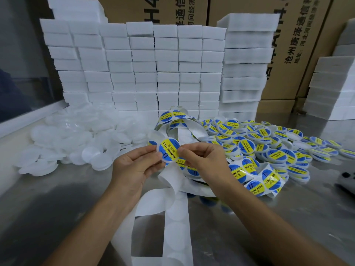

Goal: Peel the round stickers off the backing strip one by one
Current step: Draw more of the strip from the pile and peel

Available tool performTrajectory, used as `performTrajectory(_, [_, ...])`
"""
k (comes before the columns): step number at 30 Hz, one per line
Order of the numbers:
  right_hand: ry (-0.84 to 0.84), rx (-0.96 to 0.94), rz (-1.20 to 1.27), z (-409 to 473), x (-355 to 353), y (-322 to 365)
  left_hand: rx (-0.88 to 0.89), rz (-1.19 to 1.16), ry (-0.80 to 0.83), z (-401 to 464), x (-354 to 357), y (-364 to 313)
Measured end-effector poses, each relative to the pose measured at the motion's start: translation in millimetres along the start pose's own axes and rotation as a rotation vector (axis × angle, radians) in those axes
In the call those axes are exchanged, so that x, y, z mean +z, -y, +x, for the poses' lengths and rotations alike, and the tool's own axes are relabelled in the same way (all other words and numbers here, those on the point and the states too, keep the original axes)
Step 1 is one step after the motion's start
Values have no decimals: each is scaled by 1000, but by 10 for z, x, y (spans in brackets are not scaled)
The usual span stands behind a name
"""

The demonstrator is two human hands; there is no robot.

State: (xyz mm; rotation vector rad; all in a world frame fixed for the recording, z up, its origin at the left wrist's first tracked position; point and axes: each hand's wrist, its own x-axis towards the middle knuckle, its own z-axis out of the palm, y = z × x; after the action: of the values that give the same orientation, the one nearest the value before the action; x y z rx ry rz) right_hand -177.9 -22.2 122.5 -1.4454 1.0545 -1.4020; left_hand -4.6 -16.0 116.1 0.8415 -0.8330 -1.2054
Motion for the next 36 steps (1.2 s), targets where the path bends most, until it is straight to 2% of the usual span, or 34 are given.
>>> performTrajectory(9, [-66,-70,-145,7,0,-35,237,251,-1,-54,50,28])
performTrajectory(12, [-142,-117,-261,-4,9,-35,273,277,25,-87,86,17])
performTrajectory(15, [-227,-192,-318,-9,-18,-23,222,169,51,-94,89,-18])
performTrajectory(18, [-100,-266,-298,-37,23,-26,109,-17,173,-115,96,-20])
performTrajectory(21, [-14,-256,-233,-63,111,-55,65,-76,276,-124,89,-20])
performTrajectory(26, [-118,-248,-98,-37,76,-36,5,-53,365,-149,111,17])
performTrajectory(29, [-98,-237,-180,-43,70,-61,17,-9,380,-158,110,35])
performTrajectory(33, [-194,-200,-312,-48,62,-78,45,144,390,-167,89,82])
performTrajectory(36, [-197,-227,-317,-22,37,-67,20,170,417,-183,92,68])
